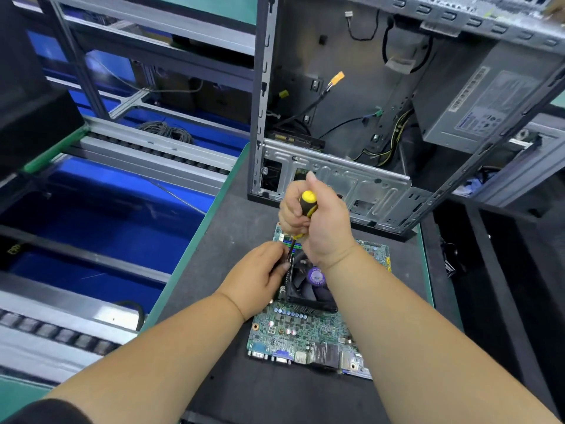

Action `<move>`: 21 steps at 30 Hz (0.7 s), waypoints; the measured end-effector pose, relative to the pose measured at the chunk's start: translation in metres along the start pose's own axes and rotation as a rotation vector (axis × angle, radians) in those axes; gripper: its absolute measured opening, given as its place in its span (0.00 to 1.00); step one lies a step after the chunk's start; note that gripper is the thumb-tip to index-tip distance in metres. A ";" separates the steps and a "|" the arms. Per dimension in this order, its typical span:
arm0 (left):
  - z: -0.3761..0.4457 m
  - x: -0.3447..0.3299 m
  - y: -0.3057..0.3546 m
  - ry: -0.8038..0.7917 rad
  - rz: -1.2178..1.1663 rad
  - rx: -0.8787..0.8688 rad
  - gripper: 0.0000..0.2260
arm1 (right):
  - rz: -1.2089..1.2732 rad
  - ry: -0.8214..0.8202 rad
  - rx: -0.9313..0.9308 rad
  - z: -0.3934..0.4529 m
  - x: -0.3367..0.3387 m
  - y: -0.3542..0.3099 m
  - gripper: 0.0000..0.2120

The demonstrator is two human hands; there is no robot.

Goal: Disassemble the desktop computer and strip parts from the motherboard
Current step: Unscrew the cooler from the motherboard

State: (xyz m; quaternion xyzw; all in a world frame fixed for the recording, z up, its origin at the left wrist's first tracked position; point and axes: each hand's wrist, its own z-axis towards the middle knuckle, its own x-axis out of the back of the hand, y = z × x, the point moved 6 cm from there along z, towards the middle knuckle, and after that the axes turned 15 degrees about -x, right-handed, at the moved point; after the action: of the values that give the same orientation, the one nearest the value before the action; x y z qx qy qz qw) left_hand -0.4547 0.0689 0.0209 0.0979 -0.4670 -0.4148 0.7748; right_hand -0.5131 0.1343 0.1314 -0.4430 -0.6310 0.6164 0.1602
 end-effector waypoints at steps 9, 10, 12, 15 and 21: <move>0.003 0.000 0.001 0.003 0.007 -0.015 0.13 | -0.029 0.241 0.096 -0.020 0.020 0.009 0.10; 0.003 0.000 0.000 0.002 0.003 -0.012 0.13 | -0.032 0.291 0.121 -0.023 0.020 0.012 0.10; 0.002 -0.002 -0.001 -0.003 -0.016 -0.008 0.08 | -0.020 0.329 0.174 -0.027 0.016 0.015 0.11; 0.001 -0.005 -0.005 -0.038 -0.046 0.007 0.03 | -0.088 0.223 0.167 -0.025 0.000 0.017 0.14; 0.000 -0.001 0.001 0.000 -0.009 -0.011 0.07 | -0.034 -0.012 -0.041 -0.001 -0.003 -0.002 0.21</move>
State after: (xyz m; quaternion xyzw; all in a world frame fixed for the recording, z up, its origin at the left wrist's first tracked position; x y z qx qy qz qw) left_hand -0.4544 0.0697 0.0205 0.0955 -0.4643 -0.4210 0.7733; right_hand -0.5111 0.1329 0.1342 -0.4318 -0.6519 0.6030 0.1578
